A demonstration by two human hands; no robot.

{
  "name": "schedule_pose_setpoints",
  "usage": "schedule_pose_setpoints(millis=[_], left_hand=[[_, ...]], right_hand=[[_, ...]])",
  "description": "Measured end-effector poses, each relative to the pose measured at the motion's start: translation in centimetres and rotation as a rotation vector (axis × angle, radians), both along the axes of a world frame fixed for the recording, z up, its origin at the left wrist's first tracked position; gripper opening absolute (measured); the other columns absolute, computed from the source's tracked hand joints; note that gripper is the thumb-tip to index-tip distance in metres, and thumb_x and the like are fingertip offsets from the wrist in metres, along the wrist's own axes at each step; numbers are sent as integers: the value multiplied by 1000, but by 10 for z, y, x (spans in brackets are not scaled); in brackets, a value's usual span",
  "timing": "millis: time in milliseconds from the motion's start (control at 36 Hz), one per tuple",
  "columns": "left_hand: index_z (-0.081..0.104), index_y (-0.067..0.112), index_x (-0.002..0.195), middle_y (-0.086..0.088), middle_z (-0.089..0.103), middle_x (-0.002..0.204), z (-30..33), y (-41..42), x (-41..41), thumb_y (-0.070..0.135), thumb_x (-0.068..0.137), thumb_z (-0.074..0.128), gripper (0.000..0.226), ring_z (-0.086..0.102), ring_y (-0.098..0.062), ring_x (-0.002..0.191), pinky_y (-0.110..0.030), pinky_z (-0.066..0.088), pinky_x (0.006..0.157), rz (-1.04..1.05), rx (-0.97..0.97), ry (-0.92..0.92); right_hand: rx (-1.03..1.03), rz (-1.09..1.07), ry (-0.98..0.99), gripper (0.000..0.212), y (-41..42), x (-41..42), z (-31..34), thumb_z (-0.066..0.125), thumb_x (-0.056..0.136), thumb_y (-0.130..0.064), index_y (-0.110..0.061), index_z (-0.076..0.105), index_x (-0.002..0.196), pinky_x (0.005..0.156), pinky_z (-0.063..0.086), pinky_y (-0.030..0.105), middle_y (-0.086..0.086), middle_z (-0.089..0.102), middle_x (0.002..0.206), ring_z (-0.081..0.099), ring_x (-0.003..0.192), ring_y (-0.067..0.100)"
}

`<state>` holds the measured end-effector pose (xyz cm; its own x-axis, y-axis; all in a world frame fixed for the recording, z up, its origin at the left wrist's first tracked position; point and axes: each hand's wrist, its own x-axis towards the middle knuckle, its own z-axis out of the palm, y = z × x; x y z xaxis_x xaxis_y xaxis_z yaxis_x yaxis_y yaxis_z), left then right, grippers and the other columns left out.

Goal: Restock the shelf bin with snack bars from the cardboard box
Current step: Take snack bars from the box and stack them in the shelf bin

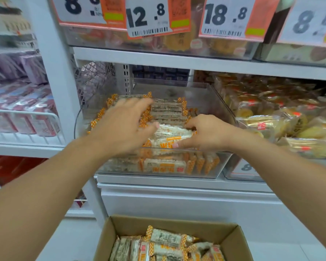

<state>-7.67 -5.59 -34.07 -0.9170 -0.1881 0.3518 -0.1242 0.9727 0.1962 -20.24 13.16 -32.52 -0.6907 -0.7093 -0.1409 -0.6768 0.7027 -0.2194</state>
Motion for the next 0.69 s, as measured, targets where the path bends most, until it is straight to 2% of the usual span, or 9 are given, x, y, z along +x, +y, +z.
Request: schedule_pose_setpoints(millis=[56,111,167,250,333,389,500,694], left_hand=[[34,24,154,-7,43,152,-4,-12,6,66,92,21,75,37,-32,139,-48,35,111,80,-24,-169],[20,28,159,-5,25,164,-16,-22,11,66,94,7,77,23,-29,150,-45,23,120,111,-22,-385],[6,34,160,-1,4,168,-23,-26,14,57,103,11,62,5,-22,155,-40,8,125,128,-3,-481],[-1,38,159,4,-6,168,-21,-26,13,53,104,13,58,-3,-19,155,-38,1,125,137,7,-492],[-2,40,159,4,-8,168,-23,-28,10,52,105,13,57,-6,-18,155,-39,0,125,150,22,-500],[-3,42,158,4,-10,167,-24,-29,9,52,106,13,56,-7,-19,155,-40,-1,125,156,20,-505],[-5,46,157,7,-11,167,-24,-28,9,53,105,11,55,-9,-19,155,-42,-2,125,163,27,-511],[-4,50,155,6,-9,167,-23,-25,13,58,103,11,55,-8,-20,155,-42,-3,125,164,33,-489]], right_hand=[[-45,9,81,83,0,1,-2,73,74,-68,-6,57,127,95,51,43,12,64,125,60,110,28],[-103,71,139,77,1,4,-4,75,77,-62,-15,51,133,94,51,40,8,61,130,58,114,27],[-121,139,191,77,2,5,-6,73,81,-60,-26,44,144,98,48,38,6,56,139,54,123,27],[-45,152,249,72,3,6,-6,64,85,-66,-41,42,148,100,44,41,6,48,141,48,128,29],[19,212,342,68,0,3,-5,62,84,-69,-40,49,145,107,40,47,4,37,149,35,136,29],[3,269,324,68,-5,3,-5,67,84,-63,-39,49,145,108,40,45,1,40,146,36,134,26],[0,344,223,69,-14,0,-7,67,90,-51,-44,36,152,112,36,43,-1,36,152,35,137,25],[-21,300,327,65,-13,8,1,72,86,-54,-39,49,145,99,46,43,-10,52,144,51,130,19]])
